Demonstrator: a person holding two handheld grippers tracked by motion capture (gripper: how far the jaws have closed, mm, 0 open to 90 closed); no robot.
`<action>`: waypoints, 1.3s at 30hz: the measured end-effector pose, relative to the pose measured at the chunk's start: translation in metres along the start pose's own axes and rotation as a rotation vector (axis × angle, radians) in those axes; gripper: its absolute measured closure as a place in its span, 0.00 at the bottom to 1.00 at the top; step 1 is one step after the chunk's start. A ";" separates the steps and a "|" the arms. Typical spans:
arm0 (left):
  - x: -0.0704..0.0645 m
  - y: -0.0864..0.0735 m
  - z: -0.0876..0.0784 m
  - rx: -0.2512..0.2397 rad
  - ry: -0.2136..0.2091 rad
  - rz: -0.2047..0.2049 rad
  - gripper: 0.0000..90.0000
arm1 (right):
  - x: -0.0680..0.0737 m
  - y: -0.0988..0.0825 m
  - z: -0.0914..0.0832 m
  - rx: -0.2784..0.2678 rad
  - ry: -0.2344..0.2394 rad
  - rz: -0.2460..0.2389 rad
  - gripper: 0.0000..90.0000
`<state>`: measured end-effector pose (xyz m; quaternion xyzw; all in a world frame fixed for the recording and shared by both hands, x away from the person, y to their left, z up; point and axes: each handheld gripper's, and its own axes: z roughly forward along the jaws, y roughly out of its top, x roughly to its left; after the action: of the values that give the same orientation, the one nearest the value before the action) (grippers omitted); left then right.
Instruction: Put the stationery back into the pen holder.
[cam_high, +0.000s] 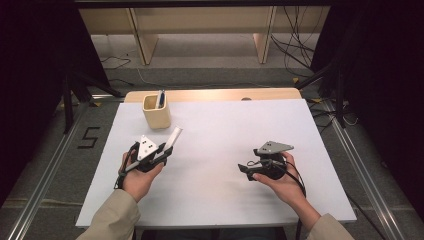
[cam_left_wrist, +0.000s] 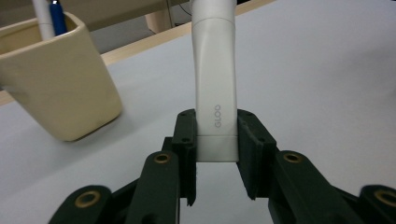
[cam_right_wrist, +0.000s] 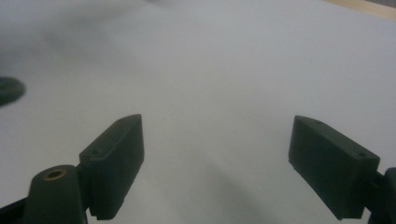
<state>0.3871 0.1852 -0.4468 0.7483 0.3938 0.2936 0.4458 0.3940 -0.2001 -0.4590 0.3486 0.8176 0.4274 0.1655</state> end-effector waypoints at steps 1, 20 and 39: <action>0.001 0.000 0.000 -0.003 0.008 -0.005 0.79 | -0.001 -0.001 -0.001 0.000 -0.001 0.001 0.21; 0.035 0.017 -0.004 -0.060 0.150 -0.092 0.79 | -0.011 -0.021 -0.019 0.008 -0.032 0.031 0.21; 0.069 0.050 0.014 -0.073 0.233 -0.135 0.79 | -0.011 -0.024 -0.023 0.002 -0.031 0.040 0.21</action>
<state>0.4504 0.2233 -0.4013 0.6642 0.4815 0.3619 0.4428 0.3783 -0.2308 -0.4655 0.3717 0.8082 0.4242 0.1694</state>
